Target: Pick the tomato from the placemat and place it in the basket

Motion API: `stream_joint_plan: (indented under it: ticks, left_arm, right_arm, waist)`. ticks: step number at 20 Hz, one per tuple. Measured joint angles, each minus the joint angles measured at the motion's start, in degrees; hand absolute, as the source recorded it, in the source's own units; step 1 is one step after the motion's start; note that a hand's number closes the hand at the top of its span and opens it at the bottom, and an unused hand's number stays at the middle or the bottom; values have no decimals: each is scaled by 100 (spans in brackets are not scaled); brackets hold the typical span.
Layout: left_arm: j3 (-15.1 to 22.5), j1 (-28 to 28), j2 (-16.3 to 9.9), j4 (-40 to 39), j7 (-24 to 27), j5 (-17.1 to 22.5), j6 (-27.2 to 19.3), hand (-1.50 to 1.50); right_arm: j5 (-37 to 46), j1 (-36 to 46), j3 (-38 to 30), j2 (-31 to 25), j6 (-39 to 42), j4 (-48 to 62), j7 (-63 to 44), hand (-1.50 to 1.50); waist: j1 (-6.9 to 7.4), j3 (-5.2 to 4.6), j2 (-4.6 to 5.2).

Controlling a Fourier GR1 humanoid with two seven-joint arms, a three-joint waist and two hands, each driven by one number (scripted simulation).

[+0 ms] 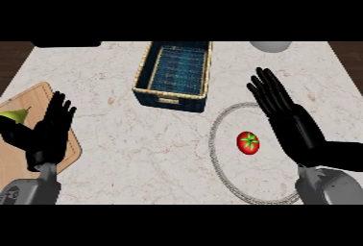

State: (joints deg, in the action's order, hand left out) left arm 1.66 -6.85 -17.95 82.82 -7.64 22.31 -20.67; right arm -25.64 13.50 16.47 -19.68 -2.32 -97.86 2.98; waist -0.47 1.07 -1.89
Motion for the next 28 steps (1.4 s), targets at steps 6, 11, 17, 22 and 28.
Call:
stream_joint_plan:
  ticks: [6,11,17,22,28]
  left_arm:
    - [67,-22,-475,216,152,-478,35,0]
    - [349,-210,-627,212,127,-750,257,0]
    - [442,-312,-691,121,152,-866,382,0]
    - [440,-289,-700,103,161,-918,377,0]
    - [448,-283,-687,71,153,-947,373,0]
  right_arm:
    - [606,-638,-915,-579,-1101,567,-271,150]
    - [1538,-632,-1117,-80,-2552,852,308,-150]
    - [3062,-485,-1093,-14,-4559,1531,-728,-150]
    - [3999,-490,-838,-606,-4653,1680,-2433,-150]
    - [3995,-586,-179,-1367,-2934,1320,-4262,-150]
  waist:
    - [-190,-87,133]
    - [-57,-102,186]
    - [35,-144,206]
    - [-2,-175,164]
    - [-39,-189,135]
